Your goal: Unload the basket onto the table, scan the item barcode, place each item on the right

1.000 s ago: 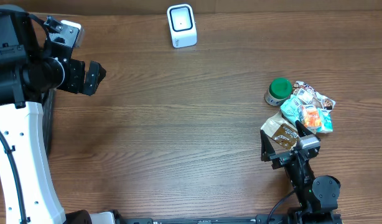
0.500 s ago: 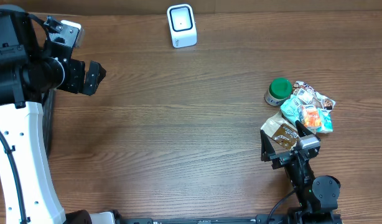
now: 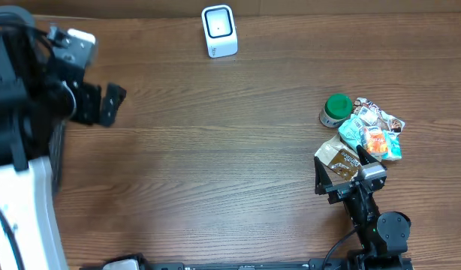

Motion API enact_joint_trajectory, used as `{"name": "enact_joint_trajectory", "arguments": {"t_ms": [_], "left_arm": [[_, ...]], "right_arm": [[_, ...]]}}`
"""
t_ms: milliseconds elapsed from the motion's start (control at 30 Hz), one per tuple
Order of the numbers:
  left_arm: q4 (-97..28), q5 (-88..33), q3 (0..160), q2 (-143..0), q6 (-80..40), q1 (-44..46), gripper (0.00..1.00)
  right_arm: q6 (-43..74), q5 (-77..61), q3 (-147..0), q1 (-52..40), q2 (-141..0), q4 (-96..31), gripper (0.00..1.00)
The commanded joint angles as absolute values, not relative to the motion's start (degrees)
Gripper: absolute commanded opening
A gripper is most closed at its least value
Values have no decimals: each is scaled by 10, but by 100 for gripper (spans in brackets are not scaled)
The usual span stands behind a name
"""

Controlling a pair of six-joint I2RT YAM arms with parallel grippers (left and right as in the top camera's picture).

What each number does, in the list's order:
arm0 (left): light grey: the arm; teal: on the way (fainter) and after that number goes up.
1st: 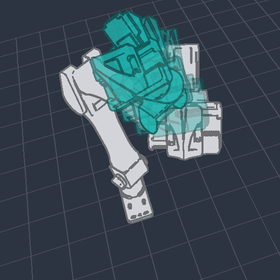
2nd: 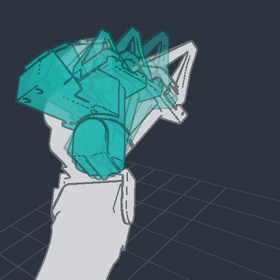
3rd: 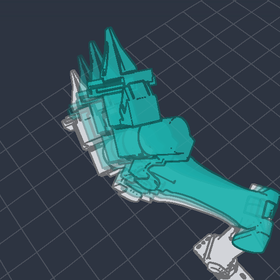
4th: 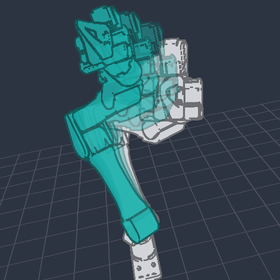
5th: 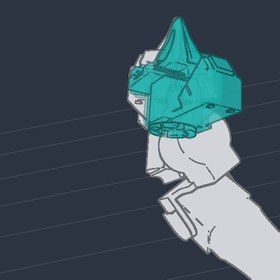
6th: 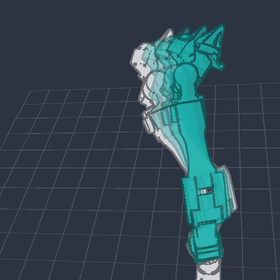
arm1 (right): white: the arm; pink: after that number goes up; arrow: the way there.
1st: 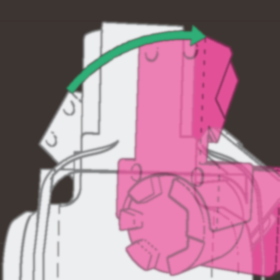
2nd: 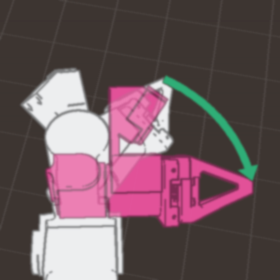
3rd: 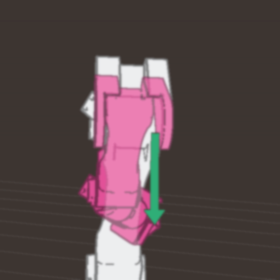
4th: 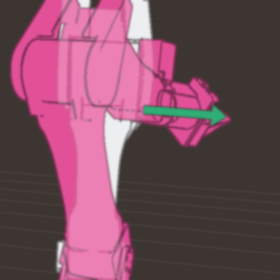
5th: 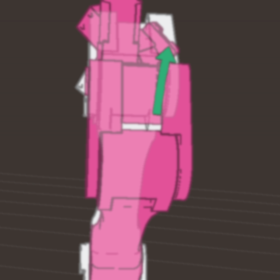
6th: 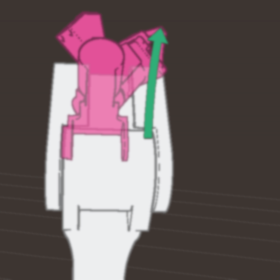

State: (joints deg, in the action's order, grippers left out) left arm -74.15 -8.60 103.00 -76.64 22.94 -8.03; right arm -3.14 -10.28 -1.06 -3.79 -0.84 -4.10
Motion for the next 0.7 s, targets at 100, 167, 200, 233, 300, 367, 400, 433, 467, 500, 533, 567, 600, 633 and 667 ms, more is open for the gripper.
{"name": "enact_joint_trajectory", "arguments": {"t_ms": [100,167,200,233,300,367,400,433,467,500,533,567,600,633,667], "left_arm": [[-633,-27,814,-620,249,-6,100],[-531,-59,716,-565,249,-1,100],[-478,-78,669,-539,249,-1,100],[-414,-98,613,-507,248,-1,100],[-302,-128,513,-446,242,-1,100],[-204,-147,418,-383,228,0,100],[-170,-151,383,-358,220,0,100],[-135,-150,345,-329,208,0,100],[-111,-150,315,-306,202,0,100],[-89,-150,284,-280,200,0,100],[-75,-150,260,-259,197,0,100],[-64,-149,234,-235,196,0,100],[-55,-148,209,-213,194,0,100],[-48,-147,190,-196,194,0,100],[-41,-147,167,-175,192,0,100]], "right_arm": [[-29,-106,-4,-35,-2,-37,100],[-29,-106,-4,-35,-2,-37,100],[-29,-106,-4,-35,-2,-37,100],[-29,-106,-4,-35,-2,-37,100],[-29,-106,-4,-35,-2,-37,100],[-29,-106,-4,-35,-2,-37,100],[-29,-106,-4,-35,-2,-37,100],[-29,-106,-4,-35,-2,-37,100],[-29,-106,-4,-35,-2,-37,100],[-29,-106,-4,-35,-2,-37,100],[-29,-106,-4,-35,-2,-37,100],[-29,-106,-4,-35,-2,-37,100],[-29,-106,-4,-35,-2,-37,100],[-29,-106,-4,-35,-2,-37,100],[-29,-106,-4,-35,-2,-37,100]]}}
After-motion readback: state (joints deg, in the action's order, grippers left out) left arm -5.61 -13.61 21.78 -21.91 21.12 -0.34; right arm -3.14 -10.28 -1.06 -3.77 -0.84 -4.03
